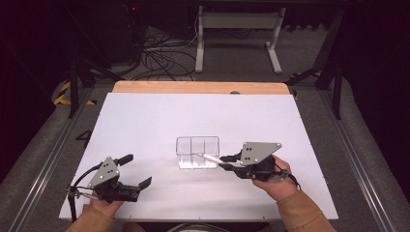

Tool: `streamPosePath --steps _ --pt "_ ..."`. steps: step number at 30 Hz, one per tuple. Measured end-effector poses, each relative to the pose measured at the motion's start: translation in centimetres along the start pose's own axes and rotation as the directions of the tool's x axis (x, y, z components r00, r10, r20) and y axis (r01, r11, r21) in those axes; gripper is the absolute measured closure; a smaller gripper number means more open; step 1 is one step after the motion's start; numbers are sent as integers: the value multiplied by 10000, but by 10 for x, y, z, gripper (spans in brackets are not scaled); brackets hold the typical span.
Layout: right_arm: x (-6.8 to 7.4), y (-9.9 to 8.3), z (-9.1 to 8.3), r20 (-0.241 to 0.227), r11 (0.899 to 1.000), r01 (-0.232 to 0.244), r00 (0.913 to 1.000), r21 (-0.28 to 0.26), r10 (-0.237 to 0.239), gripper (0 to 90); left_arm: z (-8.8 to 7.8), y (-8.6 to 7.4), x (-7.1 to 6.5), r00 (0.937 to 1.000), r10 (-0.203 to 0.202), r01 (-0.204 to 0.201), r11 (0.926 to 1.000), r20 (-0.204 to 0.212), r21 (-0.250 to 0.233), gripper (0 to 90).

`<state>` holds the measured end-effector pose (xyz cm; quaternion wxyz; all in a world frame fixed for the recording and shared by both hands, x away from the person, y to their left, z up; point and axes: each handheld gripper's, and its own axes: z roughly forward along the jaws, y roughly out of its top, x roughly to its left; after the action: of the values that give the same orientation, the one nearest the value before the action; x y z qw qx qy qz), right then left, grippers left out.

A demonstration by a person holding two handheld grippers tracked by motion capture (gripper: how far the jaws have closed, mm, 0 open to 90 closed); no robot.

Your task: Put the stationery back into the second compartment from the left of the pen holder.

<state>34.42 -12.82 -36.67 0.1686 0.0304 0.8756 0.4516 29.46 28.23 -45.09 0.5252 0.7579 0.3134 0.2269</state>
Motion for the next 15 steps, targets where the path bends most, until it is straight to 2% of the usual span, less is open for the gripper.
streamPosePath --steps 8,11,15 --pt "0 9 -5 750 9952 -445 9959 -871 511 784 0 0 0 10000 -3 3 10000 0 -17 11" --pt "-1 12 -6 947 9903 -671 9924 -1217 789 784 0 0 0 10000 -8 8 10000 1 -19 11" --pt "-3 16 -7 963 9811 -1036 9880 -1634 1203 784 0 0 0 10000 -9 9 10000 -2 -20 11"
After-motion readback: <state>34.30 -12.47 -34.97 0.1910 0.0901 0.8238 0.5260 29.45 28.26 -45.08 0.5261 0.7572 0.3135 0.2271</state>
